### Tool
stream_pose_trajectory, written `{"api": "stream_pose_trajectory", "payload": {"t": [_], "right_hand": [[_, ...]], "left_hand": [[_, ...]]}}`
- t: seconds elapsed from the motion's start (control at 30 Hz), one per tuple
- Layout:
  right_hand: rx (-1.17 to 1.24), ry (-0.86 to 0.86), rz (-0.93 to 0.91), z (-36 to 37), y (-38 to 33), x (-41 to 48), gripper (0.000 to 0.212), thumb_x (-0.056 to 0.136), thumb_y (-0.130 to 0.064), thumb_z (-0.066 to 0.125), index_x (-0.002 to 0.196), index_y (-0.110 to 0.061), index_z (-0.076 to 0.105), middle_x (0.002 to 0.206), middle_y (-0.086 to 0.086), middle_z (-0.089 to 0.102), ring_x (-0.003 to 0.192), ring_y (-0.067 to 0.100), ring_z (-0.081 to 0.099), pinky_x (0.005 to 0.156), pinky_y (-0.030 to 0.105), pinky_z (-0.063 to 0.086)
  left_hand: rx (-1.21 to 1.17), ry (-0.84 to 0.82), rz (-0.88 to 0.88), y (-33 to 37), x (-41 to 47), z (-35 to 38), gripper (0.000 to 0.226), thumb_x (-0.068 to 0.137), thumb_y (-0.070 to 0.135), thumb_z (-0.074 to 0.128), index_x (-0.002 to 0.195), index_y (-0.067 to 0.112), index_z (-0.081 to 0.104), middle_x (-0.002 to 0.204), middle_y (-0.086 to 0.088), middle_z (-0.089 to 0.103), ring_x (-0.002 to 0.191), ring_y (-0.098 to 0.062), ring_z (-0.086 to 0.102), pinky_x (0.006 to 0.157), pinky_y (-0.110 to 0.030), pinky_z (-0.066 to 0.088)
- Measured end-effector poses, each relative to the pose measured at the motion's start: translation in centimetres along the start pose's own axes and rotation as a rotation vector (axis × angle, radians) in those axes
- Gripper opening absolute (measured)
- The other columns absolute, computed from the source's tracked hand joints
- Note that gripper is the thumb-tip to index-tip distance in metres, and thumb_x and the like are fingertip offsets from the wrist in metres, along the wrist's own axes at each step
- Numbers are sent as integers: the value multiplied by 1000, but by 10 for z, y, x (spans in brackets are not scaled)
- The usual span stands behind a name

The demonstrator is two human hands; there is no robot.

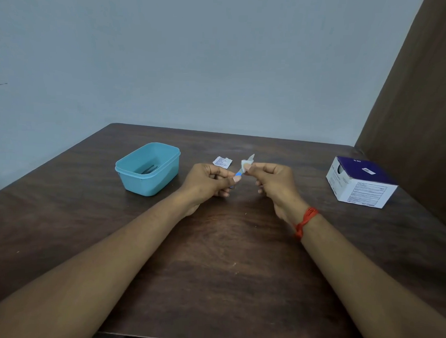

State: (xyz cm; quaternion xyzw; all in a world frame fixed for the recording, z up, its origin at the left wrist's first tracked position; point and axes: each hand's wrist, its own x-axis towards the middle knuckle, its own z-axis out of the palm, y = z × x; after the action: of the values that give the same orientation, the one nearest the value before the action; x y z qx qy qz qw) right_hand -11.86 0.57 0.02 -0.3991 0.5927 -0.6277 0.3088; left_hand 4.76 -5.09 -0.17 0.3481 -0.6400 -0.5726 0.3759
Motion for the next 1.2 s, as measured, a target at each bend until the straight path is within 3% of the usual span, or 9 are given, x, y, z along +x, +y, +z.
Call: {"api": "stream_pose_trajectory", "payload": {"t": [0.13, 0.3, 0.4, 0.53, 0.83, 1.07, 1.2], "right_hand": [[46, 81, -29, -8, -4, 6, 14, 81, -32, 83, 79, -18, 80, 68, -11, 72, 48, 2, 42, 46, 19, 40], [20, 44, -35, -6, -3, 4, 15, 81, -33, 83, 77, -20, 80, 81, -2, 78, 51, 2, 43, 50, 23, 41], [-32, 16, -39, -4, -3, 1, 15, 81, -33, 82, 75, -20, 81, 84, 1, 78, 50, 0, 45, 53, 26, 41], [-91, 6, -57, -3, -1, 0, 6, 80, -23, 82, 77, -18, 81, 72, -11, 74, 47, -1, 46, 48, 23, 40], [-209, -58, -92, -1, 1, -2, 11, 81, -25, 82, 72, -20, 79, 74, -1, 74, 48, -2, 46, 46, 20, 39], [-222, -79, -114, -1, 2, -2, 5, 82, -23, 82, 79, -20, 79, 60, -16, 69, 48, -6, 52, 47, 14, 39], [-275, -82, -146, -3, 0, 0, 5, 81, -24, 82, 80, -20, 81, 60, -20, 68, 53, -10, 56, 50, 9, 38]], "left_hand": [[51, -35, 20, 0, 0, 0, 13, 78, 14, 85, 88, 10, 79, 68, -5, 74, 58, -10, 64, 57, -20, 55], [-9, -43, -1, -1, -1, -1, 11, 74, 9, 86, 82, 10, 78, 79, -16, 77, 62, -16, 71, 58, -21, 58], [-53, -27, -10, -1, -1, -1, 11, 78, 4, 82, 88, 5, 77, 79, -14, 77, 68, -17, 73, 64, -23, 61], [-117, -15, -37, -1, 0, -2, 19, 81, -4, 78, 99, -2, 75, 86, -15, 77, 79, -22, 76, 75, -27, 63], [-133, -1, -39, 2, 0, -1, 17, 83, -3, 75, 100, 0, 75, 93, -16, 77, 80, -22, 76, 75, -28, 63], [-77, -25, 7, -1, -2, 0, 16, 82, -2, 77, 97, 2, 75, 85, -13, 78, 74, -22, 76, 72, -30, 64], [-22, -16, 79, -3, 0, 1, 27, 80, 4, 82, 104, 13, 75, 100, -8, 78, 93, -23, 75, 78, -35, 63]]}}
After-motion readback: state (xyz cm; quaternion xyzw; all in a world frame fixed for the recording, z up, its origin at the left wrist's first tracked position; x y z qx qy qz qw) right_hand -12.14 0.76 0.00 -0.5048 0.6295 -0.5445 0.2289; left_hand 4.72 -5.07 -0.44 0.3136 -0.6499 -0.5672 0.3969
